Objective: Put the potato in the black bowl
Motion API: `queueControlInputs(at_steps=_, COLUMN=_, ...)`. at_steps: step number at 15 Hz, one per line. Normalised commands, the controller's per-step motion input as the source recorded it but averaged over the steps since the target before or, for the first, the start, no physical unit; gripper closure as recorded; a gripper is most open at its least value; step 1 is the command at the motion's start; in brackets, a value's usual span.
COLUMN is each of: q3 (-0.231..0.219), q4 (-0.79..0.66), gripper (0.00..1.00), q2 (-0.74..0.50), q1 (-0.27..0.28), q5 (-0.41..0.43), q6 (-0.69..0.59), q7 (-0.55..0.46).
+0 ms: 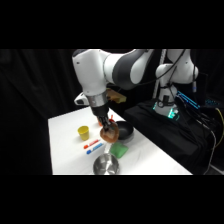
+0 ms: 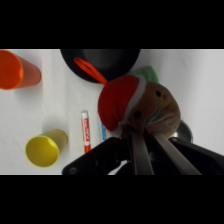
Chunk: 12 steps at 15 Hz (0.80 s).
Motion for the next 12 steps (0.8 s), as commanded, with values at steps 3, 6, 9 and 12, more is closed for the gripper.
queueControlInputs(at_steps=3, q3=-0.042, q4=-0.74, gripper=0.97, q2=-0.6, q1=-0.133, q5=-0.026, q6=0.32, q7=-0.03)
queueControlInputs(at_steps=6, q3=-0.035, q4=-0.63, gripper=0.97, q2=-0.51, q1=-0.12, q5=0.01, q6=0.28, q7=-0.07)
queueControlInputs(at_steps=9, q3=-0.024, q4=-0.51, gripper=0.97, q2=-0.41, q1=-0.092, q5=0.038, q6=0.26, q7=-0.1)
queueControlInputs(at_steps=12, q3=-0.012, q4=-0.34, gripper=0.68, q2=-0.18, q1=-0.059, q5=0.012, q6=0.35, q7=-0.08)
